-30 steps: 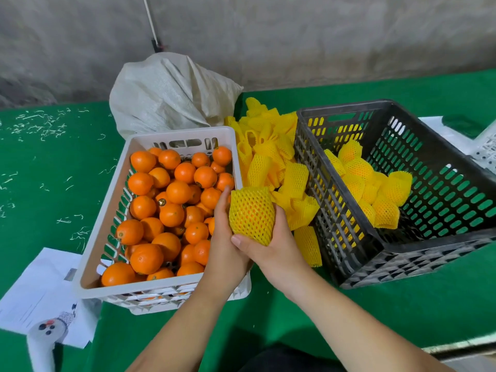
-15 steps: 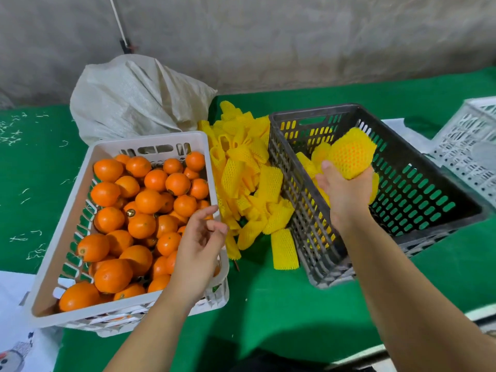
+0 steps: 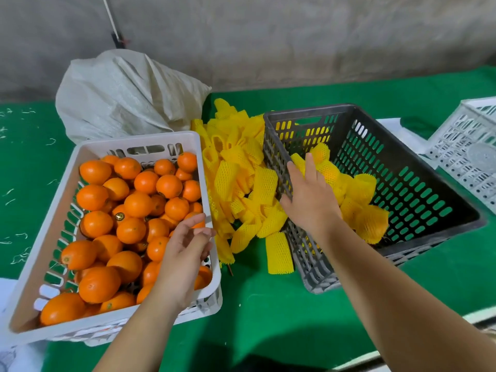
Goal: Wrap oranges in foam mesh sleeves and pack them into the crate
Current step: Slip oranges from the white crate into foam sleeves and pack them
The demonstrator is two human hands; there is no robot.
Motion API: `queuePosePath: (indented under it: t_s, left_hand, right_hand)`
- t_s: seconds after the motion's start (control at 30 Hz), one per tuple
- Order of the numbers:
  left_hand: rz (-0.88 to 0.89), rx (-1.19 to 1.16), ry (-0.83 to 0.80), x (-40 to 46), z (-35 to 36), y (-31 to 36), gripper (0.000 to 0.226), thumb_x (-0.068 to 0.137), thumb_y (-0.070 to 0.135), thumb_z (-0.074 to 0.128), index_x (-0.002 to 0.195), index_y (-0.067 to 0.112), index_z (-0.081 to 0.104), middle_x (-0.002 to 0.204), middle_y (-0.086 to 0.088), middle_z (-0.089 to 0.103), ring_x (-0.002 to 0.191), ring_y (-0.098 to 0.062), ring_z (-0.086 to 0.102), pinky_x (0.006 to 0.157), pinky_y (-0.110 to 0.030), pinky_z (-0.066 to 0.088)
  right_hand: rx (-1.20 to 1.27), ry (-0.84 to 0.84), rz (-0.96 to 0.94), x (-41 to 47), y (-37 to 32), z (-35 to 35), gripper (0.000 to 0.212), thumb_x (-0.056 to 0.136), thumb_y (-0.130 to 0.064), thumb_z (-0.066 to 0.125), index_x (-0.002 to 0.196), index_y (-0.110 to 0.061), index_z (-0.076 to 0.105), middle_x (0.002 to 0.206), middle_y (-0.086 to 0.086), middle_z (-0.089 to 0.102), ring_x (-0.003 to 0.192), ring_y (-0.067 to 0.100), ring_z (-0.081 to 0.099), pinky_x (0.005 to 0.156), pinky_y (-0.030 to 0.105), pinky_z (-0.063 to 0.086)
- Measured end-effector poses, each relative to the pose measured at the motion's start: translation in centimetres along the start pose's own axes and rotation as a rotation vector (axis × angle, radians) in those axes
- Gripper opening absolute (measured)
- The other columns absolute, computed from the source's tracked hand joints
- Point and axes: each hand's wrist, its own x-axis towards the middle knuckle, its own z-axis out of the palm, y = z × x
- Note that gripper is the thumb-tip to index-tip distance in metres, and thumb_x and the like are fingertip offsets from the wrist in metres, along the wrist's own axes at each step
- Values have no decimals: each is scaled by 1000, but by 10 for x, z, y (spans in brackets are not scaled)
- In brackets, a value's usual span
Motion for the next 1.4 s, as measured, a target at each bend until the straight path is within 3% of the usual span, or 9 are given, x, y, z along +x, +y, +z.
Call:
queuePosePath:
  t_s: [0.17,0.27,0.37,0.5,0.6,0.77,0.93,1.1,1.4]
  left_hand:
    - [-164,54,19,21,-9,4,27,102,29,65,130,31,63,117,-9,75,115,-38,67,100,-54,54]
    - [-51,727,-77,47,-28,3,51,104,36,61,151,27,44,146,-7,53,128,-30,54,100,-43,48]
    - [-87,1431,-286,55,-31,-7,64,102,42,60,160,33,32,160,-10,19,145,-42,23,120,-51,29]
    - [-196,1695,-467,54,-17,-22,67,102,41,52,161,39,21,169,0,-8,147,-45,5,120,-55,24]
    - [-190,1780,-373,58,-19,-22,71,104,36,55,162,43,15,172,-4,-10,153,-43,2,123,-56,17]
    - [-266,1748,-268,63,-25,-22,97,98,56,62,163,46,-8,173,-9,-9,156,-41,4,123,-56,17]
    - [-61,1786,-155,61,-23,-22,84,93,48,72,157,32,20,148,-10,33,138,-36,35,114,-48,34]
    - [-36,1681,-187,57,-23,-11,68,94,38,75,145,27,32,143,-9,52,134,-39,47,106,-47,45]
    - [59,174,-17,9,-12,29,41,81,67,70,108,37,71,101,13,75,93,-15,72,73,-29,55]
  right_hand:
    - [-402,3,-278,-8,-2,12,60,94,-46,57,149,-23,47,168,19,16,150,44,15,117,54,25]
    - [-471,-9,-373,-13,-10,24,40,92,-40,59,128,-24,67,164,22,25,150,46,15,121,57,13]
    - [-323,-346,-370,-31,-22,51,44,92,-43,60,135,-32,61,169,15,9,152,40,7,122,53,7]
    - [-466,-923,-245,-62,-20,88,54,99,-42,57,152,-38,44,168,13,-21,154,41,-12,125,51,6]
    - [-488,-997,-184,-74,-18,103,56,102,-25,54,156,-34,38,167,7,-25,155,39,-14,126,49,7]
    - [-143,-739,-122,-78,-11,104,60,105,-14,45,161,-15,25,171,-6,-6,154,26,14,123,44,21]
    - [463,-224,-7,-73,-28,89,33,106,-9,46,133,-7,65,140,9,58,125,25,58,110,36,43]
    - [873,-23,129,-55,-53,58,21,101,-10,56,111,-19,72,96,7,70,58,1,51,56,21,45]
    - [1143,103,254,-55,-72,7,15,97,-15,64,108,-25,62,94,-4,65,72,7,60,63,22,50]
